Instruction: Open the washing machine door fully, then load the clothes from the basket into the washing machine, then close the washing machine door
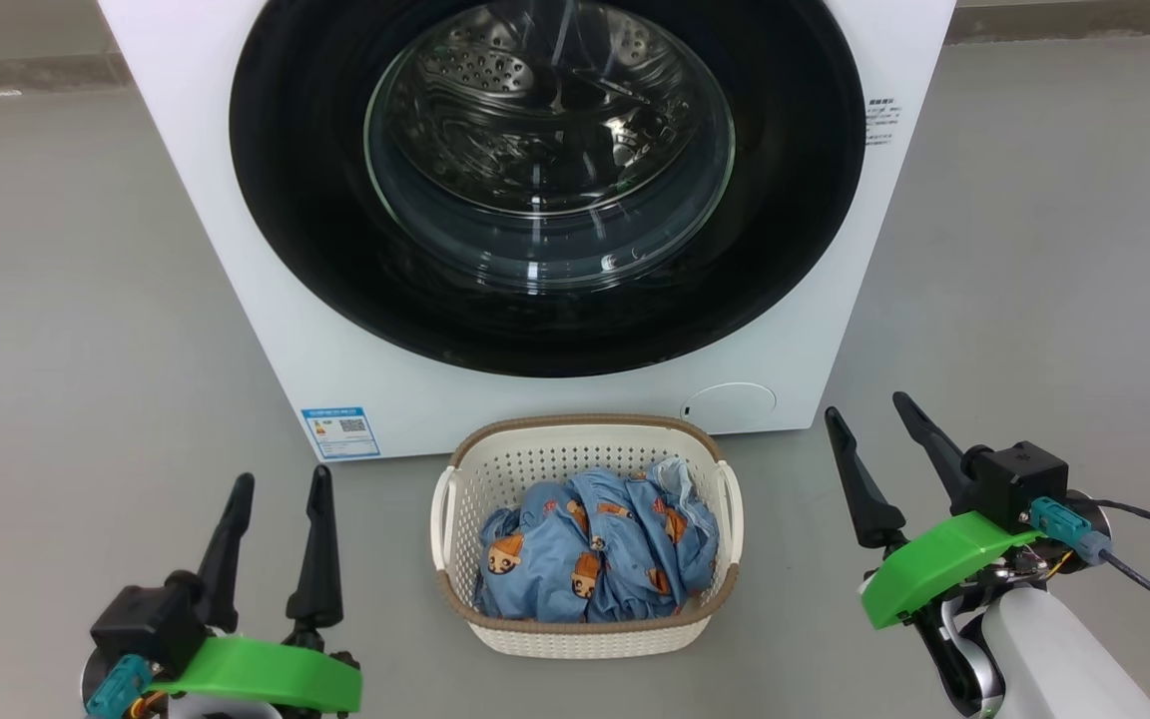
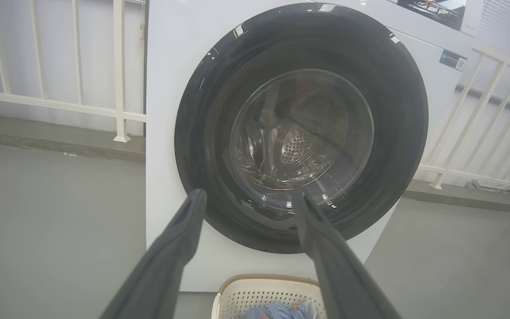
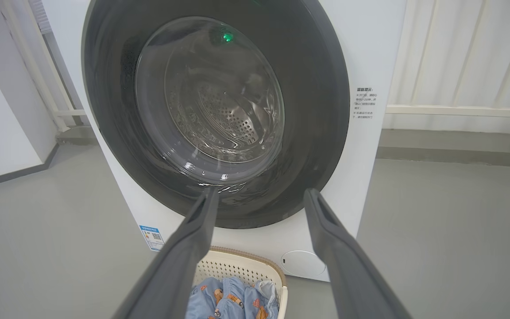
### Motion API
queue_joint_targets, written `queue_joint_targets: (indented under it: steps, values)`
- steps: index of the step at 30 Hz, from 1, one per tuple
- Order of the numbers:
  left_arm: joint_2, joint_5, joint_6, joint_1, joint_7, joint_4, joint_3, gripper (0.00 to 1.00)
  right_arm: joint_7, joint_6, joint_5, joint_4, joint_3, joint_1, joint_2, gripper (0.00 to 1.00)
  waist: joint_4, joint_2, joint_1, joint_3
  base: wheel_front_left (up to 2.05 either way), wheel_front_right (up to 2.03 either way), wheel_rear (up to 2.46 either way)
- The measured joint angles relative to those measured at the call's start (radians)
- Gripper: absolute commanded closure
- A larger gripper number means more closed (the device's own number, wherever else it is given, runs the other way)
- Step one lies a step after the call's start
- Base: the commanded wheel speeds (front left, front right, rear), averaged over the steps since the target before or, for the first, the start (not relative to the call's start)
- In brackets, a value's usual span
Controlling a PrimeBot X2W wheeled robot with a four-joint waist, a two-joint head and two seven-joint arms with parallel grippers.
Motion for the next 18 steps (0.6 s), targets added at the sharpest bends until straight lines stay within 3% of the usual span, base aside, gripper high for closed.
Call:
queue_joint_targets:
  steps: [18]
  values:
    - [-0.008, 0.003, -0.009, 0.0, 0.0, 0.003, 0.012, 0.0, 0.0, 0.0, 0.017, 0.0, -0.002, 0.0, 0.001, 0.0, -0.001, 0.0, 0.0, 0.006, 0.0, 0.0, 0.0]
